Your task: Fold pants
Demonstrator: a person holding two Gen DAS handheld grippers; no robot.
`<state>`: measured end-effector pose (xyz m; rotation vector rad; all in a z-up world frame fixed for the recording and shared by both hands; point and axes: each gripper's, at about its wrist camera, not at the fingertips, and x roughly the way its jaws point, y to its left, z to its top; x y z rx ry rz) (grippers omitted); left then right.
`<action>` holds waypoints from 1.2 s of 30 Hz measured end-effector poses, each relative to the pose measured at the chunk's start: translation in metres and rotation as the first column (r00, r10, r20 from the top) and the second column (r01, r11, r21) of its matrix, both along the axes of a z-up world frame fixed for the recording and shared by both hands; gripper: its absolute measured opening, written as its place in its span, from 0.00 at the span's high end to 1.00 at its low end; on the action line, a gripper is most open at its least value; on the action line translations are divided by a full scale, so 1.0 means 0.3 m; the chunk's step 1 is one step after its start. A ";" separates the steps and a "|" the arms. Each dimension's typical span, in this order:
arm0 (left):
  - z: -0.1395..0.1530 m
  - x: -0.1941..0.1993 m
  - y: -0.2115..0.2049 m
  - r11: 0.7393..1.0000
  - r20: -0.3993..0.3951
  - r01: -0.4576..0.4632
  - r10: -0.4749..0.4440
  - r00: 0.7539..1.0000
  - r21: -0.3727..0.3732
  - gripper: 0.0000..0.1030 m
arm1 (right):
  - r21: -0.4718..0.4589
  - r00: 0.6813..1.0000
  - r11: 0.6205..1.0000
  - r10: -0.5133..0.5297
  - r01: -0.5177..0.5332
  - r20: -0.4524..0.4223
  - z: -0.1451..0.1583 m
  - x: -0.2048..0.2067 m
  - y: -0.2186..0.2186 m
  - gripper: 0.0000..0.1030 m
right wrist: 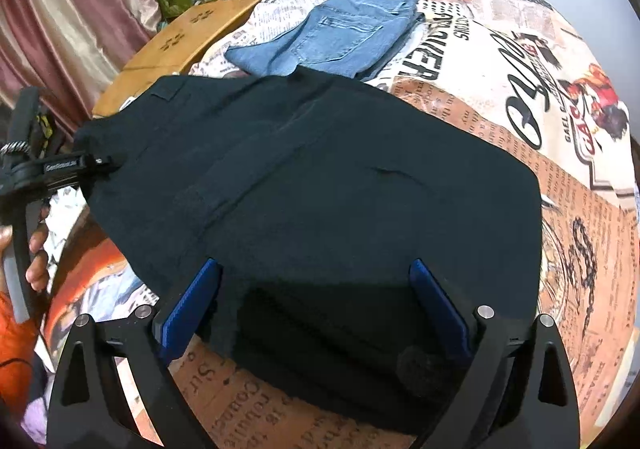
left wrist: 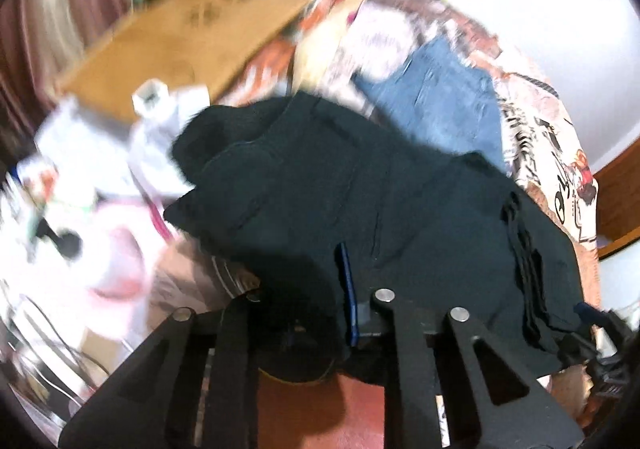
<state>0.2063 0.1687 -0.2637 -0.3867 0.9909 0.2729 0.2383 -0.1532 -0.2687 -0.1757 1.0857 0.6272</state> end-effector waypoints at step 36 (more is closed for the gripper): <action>0.196 0.221 -1.014 0.728 0.016 0.683 -0.685 0.728 0.052 0.67 | 0.137 0.968 0.959 -0.242 0.248 -0.059 -0.053 -0.040 -0.462 0.08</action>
